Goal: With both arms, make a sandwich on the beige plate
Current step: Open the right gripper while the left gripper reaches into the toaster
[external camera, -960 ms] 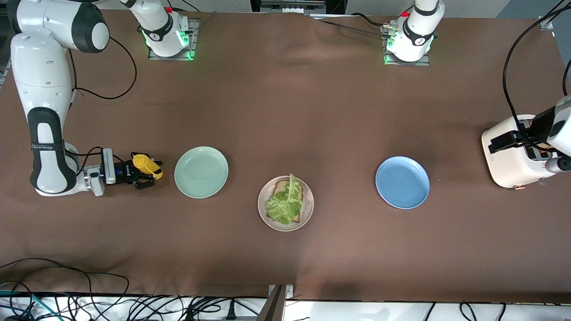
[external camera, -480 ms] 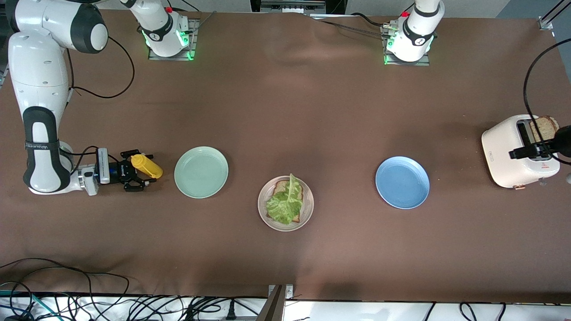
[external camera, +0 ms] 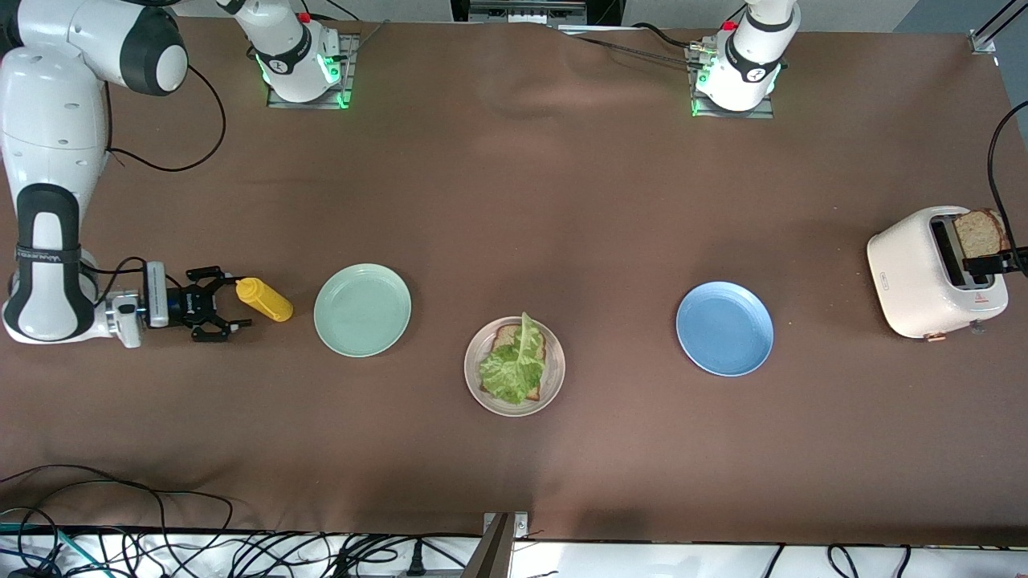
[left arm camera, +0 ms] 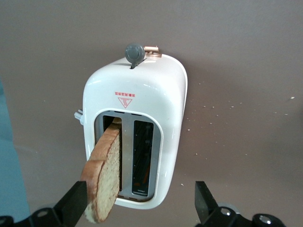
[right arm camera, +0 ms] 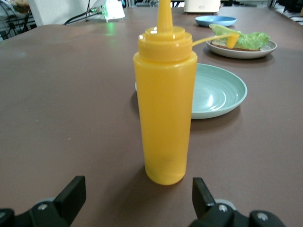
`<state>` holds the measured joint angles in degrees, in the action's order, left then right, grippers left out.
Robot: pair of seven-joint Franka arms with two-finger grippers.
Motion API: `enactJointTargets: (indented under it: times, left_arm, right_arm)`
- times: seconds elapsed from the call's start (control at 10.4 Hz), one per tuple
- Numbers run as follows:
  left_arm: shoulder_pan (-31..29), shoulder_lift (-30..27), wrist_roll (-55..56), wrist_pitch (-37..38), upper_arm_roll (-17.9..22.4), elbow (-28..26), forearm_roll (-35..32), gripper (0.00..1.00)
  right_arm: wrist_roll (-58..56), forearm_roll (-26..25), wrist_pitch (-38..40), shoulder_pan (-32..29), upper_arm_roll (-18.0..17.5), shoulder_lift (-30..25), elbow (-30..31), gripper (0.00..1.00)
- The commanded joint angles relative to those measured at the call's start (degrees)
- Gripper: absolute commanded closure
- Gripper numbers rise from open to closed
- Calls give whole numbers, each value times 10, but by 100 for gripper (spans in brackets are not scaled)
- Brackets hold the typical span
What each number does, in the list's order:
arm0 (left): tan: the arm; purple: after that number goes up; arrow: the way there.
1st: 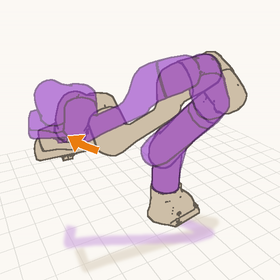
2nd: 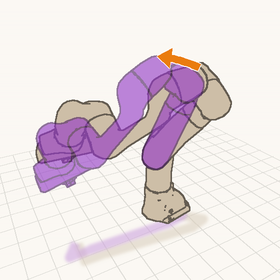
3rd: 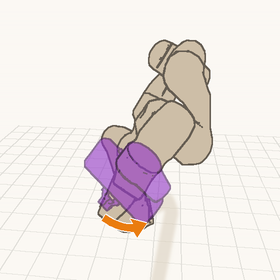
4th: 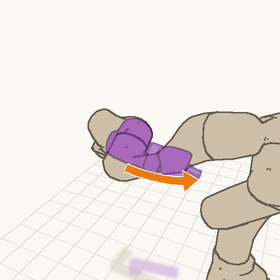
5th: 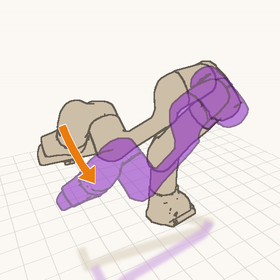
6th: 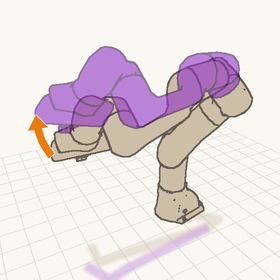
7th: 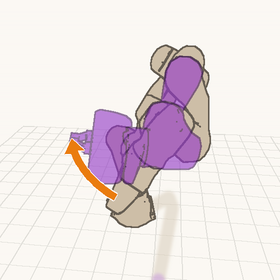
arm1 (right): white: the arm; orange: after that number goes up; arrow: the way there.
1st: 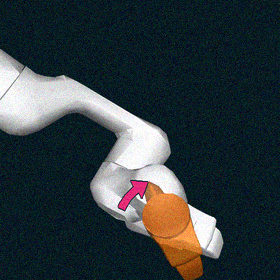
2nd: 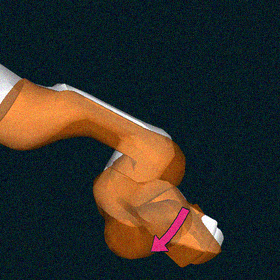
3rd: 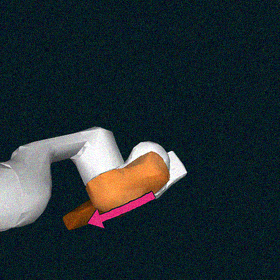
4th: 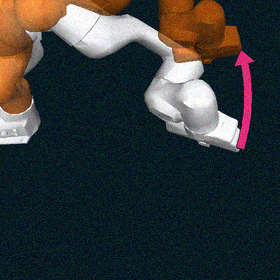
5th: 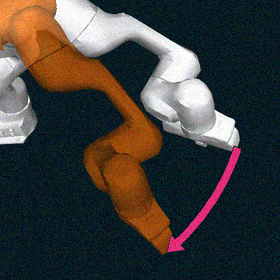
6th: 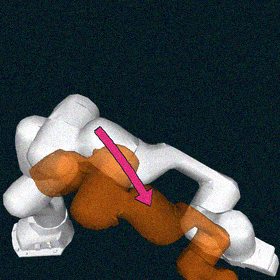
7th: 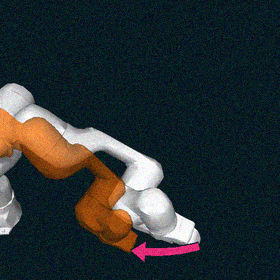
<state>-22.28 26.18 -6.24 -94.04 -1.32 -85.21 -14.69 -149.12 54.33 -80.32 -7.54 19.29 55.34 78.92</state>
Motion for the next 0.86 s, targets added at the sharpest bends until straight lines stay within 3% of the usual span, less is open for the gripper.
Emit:
enactJointTargets:
  times: [0.0,0.19,0.48,0.77]
  left_arm:
    - [-22,19,-67,-29,-7,14,-30,0]
    - [-38,26,-87,-35,-7,15,-26,1]
    - [-37,24,-92,-8,-7,14,-30,7]
    - [-39,25,-94,53,-6,12,-32,12]
  right_arm:
    - [56,-74,0,1,6,-62,-1,0]
    - [140,-146,-33,9,5,-132,10,0]
    - [360,-265,-71,46,1,-246,46,0]
    - [482,-289,-144,64,-9,-320,115,0]
